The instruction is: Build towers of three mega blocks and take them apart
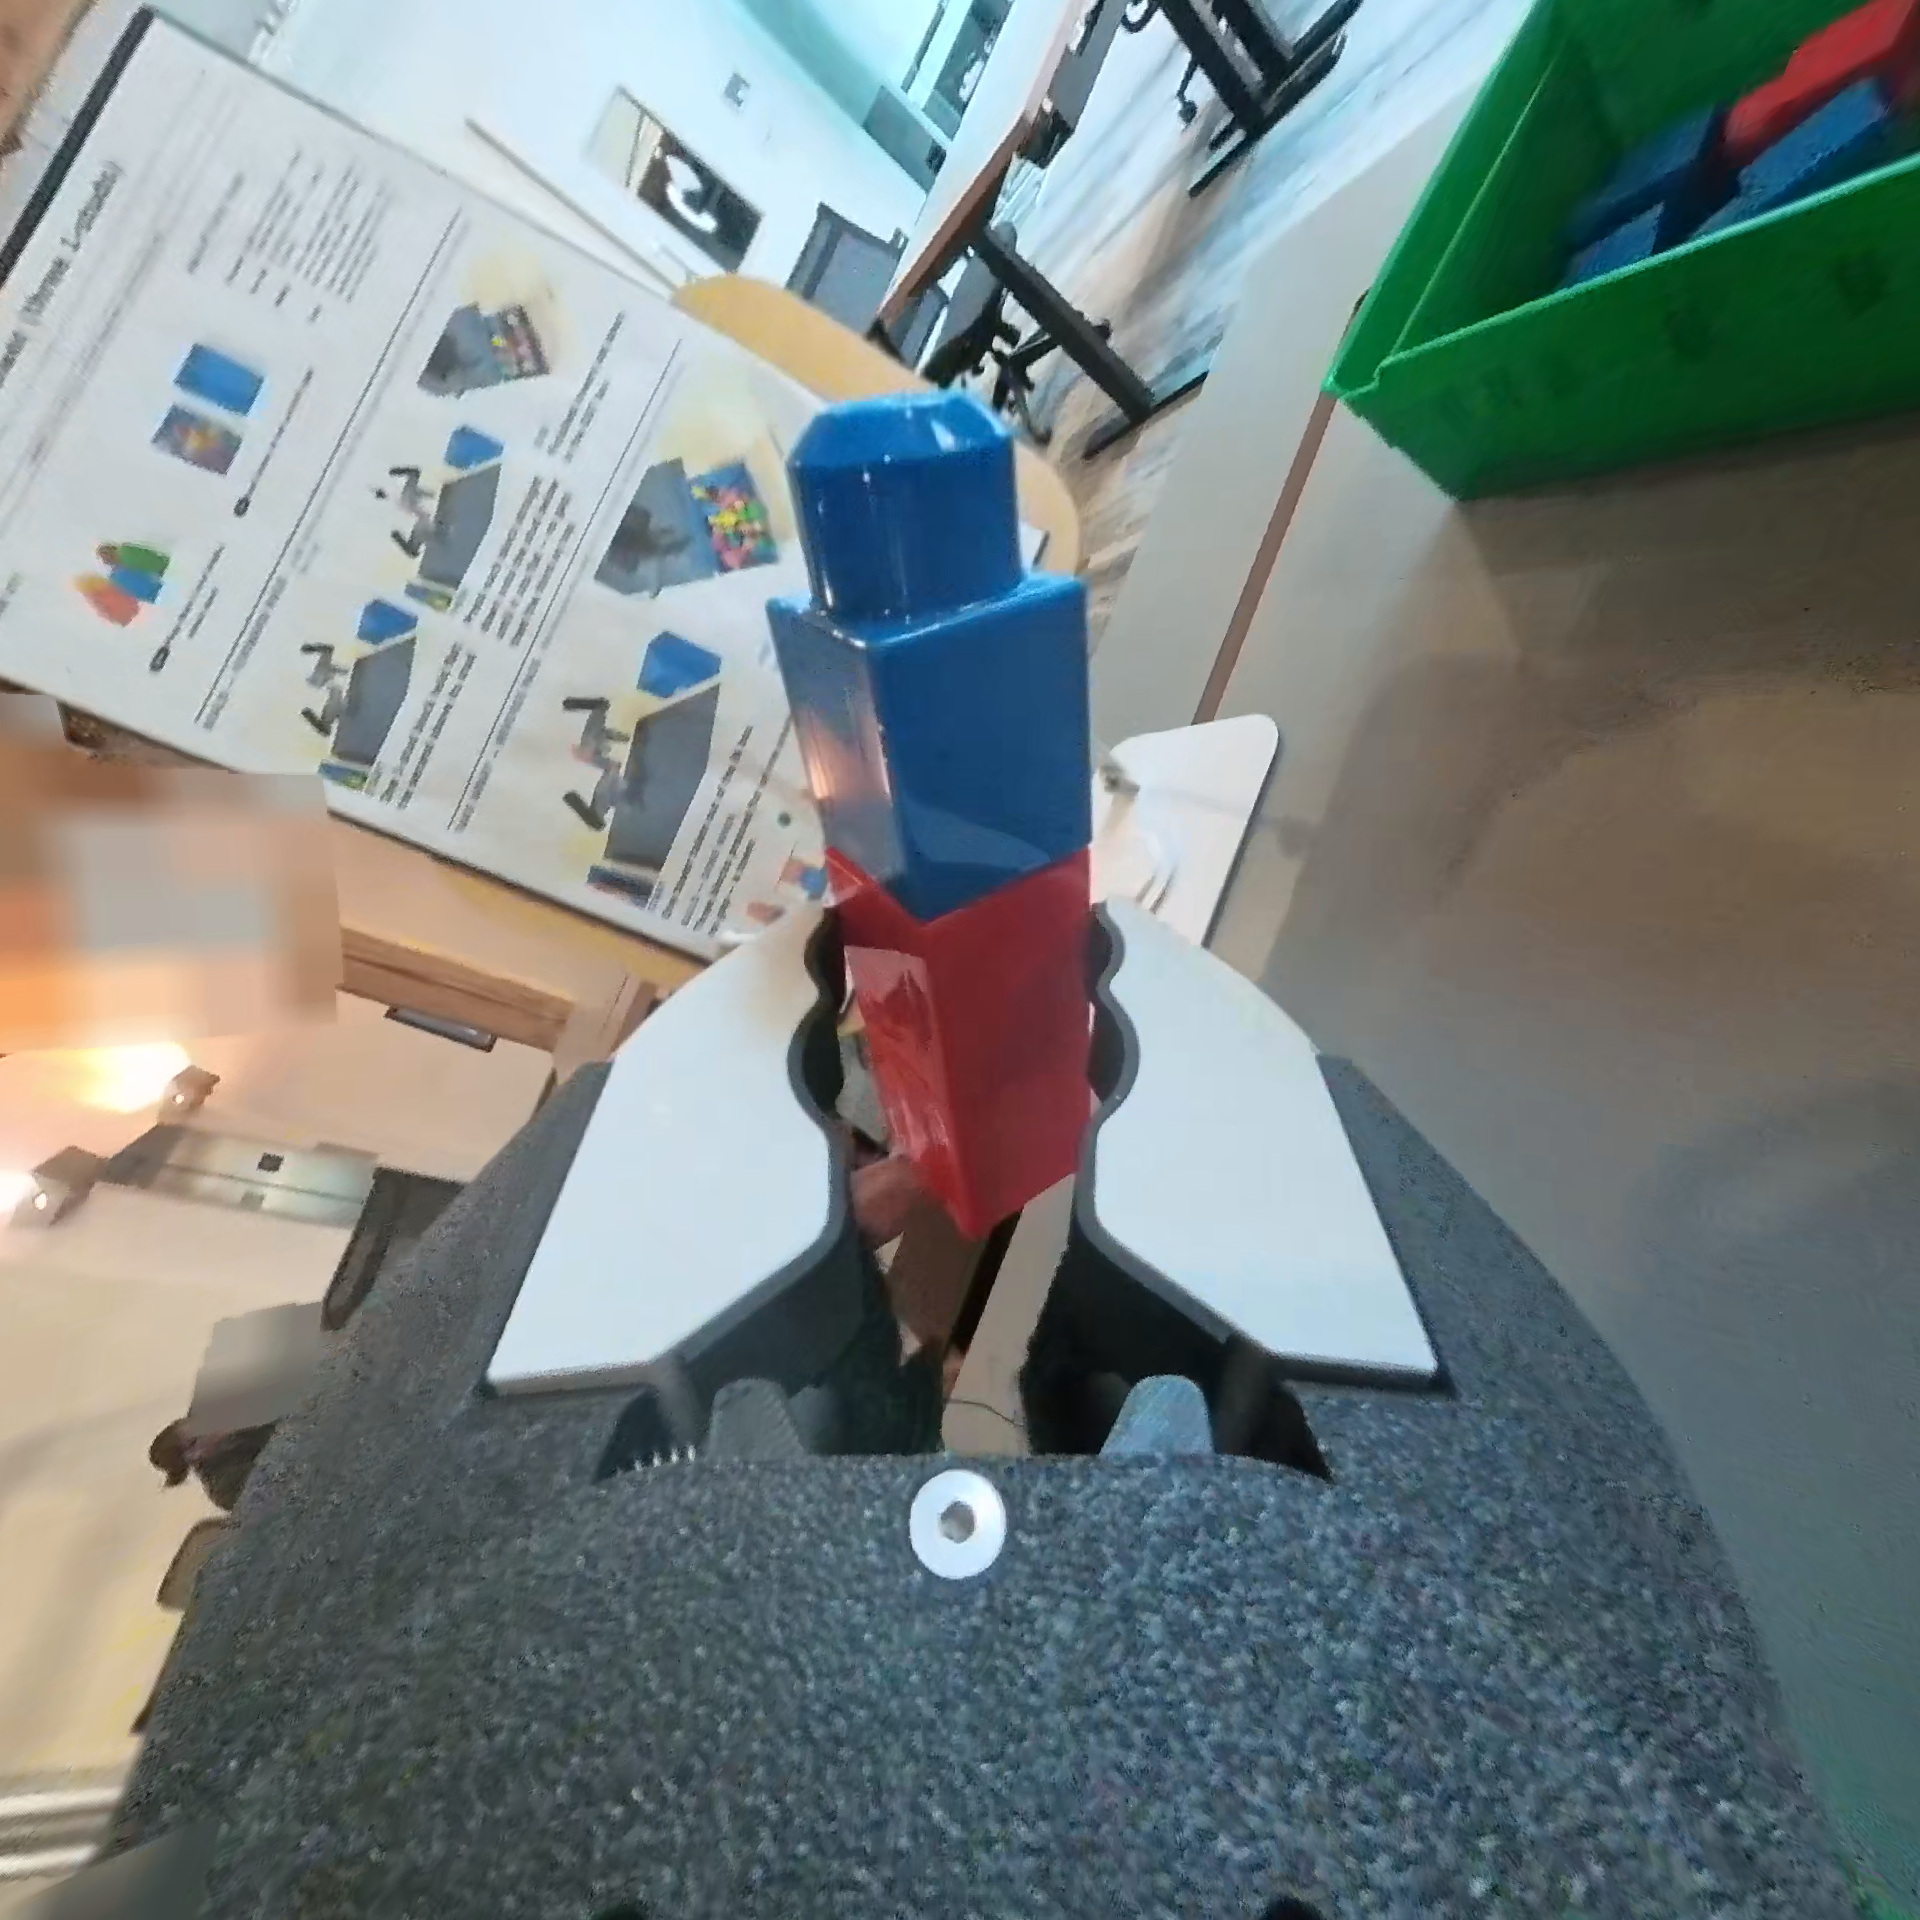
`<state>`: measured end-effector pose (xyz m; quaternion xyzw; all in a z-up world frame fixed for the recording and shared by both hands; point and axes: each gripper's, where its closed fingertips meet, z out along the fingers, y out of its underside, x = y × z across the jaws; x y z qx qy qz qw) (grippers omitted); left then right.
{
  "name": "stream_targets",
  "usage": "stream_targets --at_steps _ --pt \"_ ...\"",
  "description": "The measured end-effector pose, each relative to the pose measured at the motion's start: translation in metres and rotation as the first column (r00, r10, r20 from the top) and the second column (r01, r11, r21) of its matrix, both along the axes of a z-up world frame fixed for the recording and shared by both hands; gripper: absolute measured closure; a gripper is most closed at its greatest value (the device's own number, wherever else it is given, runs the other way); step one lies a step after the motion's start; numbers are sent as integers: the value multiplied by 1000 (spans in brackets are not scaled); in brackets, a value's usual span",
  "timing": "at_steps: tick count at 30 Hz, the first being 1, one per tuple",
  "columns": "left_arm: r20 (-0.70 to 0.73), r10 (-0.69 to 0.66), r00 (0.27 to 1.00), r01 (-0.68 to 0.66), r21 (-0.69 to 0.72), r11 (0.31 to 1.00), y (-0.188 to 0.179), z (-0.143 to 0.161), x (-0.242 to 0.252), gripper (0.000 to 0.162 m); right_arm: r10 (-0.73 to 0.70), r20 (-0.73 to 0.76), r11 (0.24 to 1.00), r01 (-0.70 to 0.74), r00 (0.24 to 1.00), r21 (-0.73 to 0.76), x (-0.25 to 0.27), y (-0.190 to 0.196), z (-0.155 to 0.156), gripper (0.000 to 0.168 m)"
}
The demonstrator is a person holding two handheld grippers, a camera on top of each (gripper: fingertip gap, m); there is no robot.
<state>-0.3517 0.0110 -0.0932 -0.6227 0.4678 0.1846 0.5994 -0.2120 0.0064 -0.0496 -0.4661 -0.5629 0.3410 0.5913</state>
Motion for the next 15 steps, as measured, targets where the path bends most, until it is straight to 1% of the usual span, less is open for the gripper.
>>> stream_targets --at_steps 4,9,11,13,14,15 --pt "-34 -32 999 32 -8 999 7 -11 17 118 25 73 1000 -25 997 -1 -38 -9 -17 107" --pt "-106 -35 994 31 -42 999 10 -27 25 118 16 124 1000 -13 992 -26 -74 -6 -38 107" --pt "-129 -27 991 21 -50 999 12 -31 24 118 -3 142 1000 7 990 -28 -81 -3 -44 108" --pt "-124 -50 991 42 -63 997 11 -34 28 118 -20 167 1000 24 986 -18 -87 -2 -51 110" --pt "-118 -63 991 55 -68 996 10 -34 30 118 -30 176 999 32 984 -6 -89 -2 -53 112" --pt "-114 -71 991 63 -71 995 9 -34 32 118 -39 179 999 38 983 9 -91 -1 -54 118"
